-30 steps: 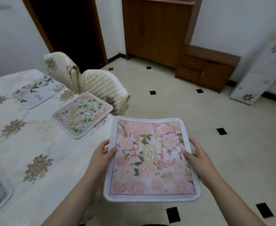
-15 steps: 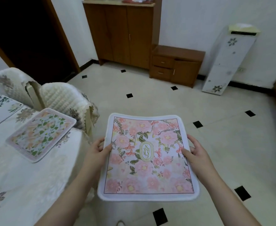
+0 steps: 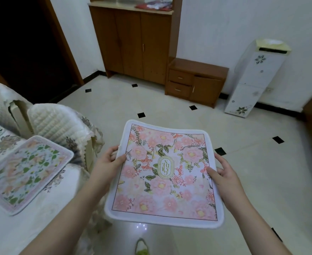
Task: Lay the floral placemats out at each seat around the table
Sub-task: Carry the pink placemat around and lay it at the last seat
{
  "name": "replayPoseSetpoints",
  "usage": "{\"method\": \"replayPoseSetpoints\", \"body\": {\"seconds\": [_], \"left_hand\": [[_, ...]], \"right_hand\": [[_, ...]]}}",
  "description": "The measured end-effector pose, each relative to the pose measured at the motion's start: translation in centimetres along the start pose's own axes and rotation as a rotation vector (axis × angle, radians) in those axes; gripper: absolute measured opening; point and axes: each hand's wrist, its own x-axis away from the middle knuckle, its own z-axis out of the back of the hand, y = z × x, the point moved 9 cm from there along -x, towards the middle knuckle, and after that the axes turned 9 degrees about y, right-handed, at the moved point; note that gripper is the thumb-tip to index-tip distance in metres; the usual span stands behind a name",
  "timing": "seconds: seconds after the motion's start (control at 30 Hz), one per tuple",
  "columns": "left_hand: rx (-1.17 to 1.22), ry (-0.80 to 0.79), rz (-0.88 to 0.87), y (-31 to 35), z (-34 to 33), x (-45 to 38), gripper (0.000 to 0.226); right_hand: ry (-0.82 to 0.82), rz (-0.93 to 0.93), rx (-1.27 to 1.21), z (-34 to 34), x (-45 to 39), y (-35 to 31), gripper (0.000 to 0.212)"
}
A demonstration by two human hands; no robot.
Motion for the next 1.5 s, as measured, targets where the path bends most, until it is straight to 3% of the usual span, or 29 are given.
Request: {"method": "replayPoseSetpoints", "body": {"seconds": [0.4, 0.7, 1.13, 1.5], "left_hand": [[0.005, 0.03, 0.006, 4.6, 1.0, -12.2, 0.024], [0.035, 0.031, 0.048, 7.5, -4.5, -20.9, 0.024], [0.068, 0.19, 0.067, 12.3, -10.7, -33.1, 0.016], [0.137, 0.289, 0.119, 12.3, -6.1, -42.4, 0.018]], "right_hand": [[-0.023, 0.049, -0.012, -7.8, -9.6, -6.1, 0.045], [-0.052, 0.034, -0.012, -9.0, -21.1, -9.3, 0.043], [-0.225, 0.026, -0.036, -12.9, -39.5, -16.4, 0.044], [-0.41, -0.008, -0.056, -24.2, -47.0, -19.1, 0.054]]}}
